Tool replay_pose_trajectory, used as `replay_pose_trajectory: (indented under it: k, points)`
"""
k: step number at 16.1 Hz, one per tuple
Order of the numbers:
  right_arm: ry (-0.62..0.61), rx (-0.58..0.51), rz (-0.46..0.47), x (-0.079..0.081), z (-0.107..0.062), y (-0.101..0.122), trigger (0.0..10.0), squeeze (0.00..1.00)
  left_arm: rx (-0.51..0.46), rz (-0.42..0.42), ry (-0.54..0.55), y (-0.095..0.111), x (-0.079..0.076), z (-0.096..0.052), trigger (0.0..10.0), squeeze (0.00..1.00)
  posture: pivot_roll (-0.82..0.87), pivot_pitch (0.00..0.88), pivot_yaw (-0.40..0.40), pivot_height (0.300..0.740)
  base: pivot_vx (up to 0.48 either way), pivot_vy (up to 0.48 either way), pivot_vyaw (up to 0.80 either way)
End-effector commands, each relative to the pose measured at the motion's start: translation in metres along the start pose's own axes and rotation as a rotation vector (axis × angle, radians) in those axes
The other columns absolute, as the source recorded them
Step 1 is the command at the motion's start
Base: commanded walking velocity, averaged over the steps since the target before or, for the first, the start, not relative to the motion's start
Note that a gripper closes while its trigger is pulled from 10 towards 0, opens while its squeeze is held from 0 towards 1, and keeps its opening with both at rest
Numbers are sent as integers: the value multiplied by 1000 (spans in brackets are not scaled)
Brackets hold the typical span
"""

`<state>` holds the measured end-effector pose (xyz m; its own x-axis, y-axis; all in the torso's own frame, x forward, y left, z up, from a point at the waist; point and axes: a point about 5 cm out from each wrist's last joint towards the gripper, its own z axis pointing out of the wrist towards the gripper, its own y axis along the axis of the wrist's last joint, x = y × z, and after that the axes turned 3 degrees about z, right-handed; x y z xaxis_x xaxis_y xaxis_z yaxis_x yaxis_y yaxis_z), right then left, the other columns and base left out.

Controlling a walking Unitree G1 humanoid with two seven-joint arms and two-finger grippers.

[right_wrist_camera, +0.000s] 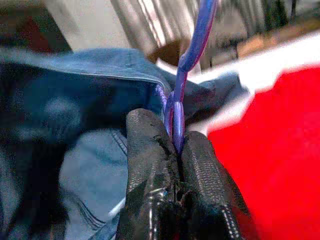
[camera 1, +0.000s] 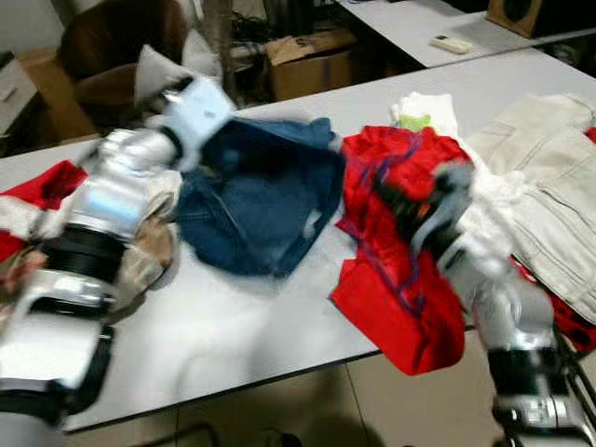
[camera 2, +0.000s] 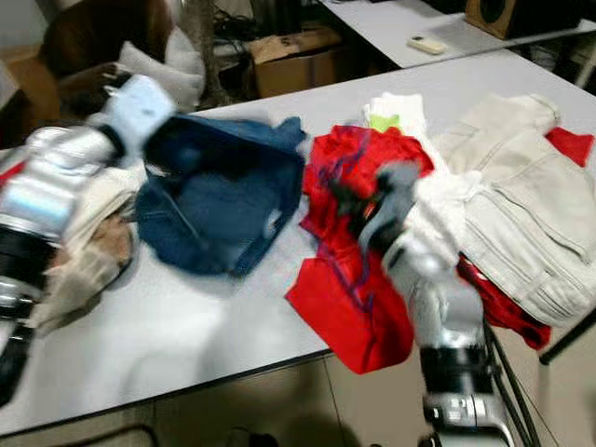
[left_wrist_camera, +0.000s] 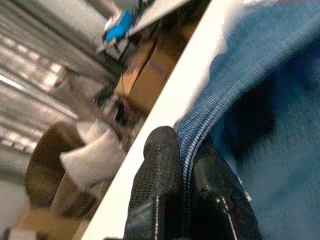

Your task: Hang hanger

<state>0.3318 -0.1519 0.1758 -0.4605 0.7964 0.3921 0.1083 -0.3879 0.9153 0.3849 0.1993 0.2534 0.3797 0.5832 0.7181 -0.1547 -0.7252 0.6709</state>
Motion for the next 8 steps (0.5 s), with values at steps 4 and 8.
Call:
replay_pose_trajectory:
  k: [4, 8]
  points:
    - [103, -50, 36, 22, 8, 10, 10000, 0, 72, 4, -120, -16, -21, -9, 0, 0, -30, 0, 135, 719, 0, 0, 0]
    - [62, 119, 28, 24, -20, -23, 10000, 0, 24, -66, -29, -1, -19, 4, 0, 0, -53, 0, 155, 719, 0, 0, 0]
